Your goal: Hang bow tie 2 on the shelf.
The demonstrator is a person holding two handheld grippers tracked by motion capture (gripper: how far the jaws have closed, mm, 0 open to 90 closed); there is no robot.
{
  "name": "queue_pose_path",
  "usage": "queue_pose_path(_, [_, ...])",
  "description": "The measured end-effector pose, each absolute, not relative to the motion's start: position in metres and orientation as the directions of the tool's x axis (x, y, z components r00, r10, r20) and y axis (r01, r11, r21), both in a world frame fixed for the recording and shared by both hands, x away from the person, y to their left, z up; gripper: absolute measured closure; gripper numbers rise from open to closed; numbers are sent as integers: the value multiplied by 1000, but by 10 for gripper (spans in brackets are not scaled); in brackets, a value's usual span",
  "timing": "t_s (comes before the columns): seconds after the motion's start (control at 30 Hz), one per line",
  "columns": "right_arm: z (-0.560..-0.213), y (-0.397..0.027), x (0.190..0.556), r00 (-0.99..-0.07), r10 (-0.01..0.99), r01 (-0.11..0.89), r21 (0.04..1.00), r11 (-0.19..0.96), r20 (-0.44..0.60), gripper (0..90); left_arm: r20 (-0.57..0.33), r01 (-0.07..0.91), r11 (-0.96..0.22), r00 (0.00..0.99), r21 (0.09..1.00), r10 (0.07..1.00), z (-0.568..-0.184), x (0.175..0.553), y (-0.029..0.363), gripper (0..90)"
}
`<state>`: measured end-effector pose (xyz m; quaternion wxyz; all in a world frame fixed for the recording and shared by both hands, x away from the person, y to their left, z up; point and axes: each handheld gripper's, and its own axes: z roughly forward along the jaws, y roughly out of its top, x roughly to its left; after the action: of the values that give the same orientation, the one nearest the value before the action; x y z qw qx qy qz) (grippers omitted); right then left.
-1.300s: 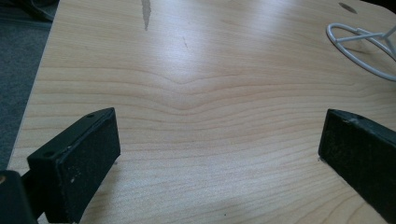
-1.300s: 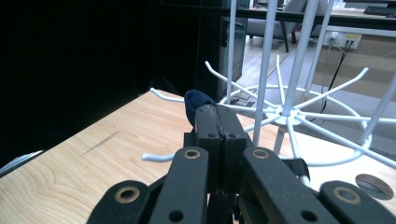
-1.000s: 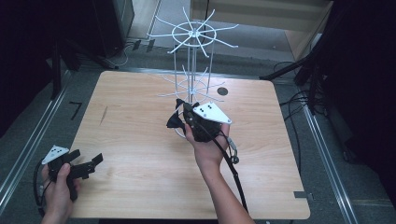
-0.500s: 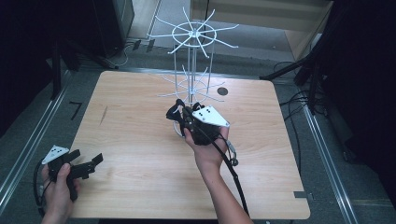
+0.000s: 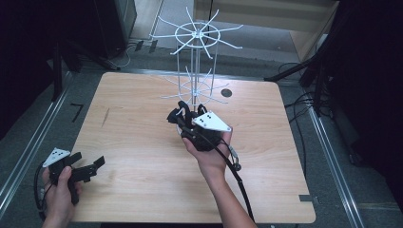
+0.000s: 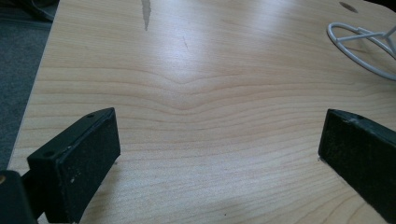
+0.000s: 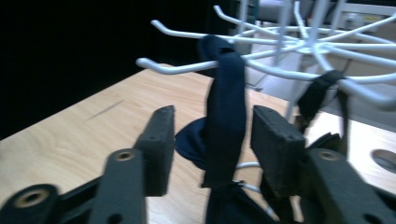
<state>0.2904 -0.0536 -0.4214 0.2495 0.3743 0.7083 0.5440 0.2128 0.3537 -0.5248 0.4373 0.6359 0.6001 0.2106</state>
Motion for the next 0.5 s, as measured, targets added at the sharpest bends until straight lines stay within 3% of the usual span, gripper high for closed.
queue_pose_path(0.33, [-429,-48,282,-687,722,263,954,147,78,190,-256,579,101,192,809,947,-525,213,354,0])
queue_pose_path(0.5, [-437,-49,279,-689,720,279,948,154,86,174,-255,580,100,191,808,948,-525,213,354,0])
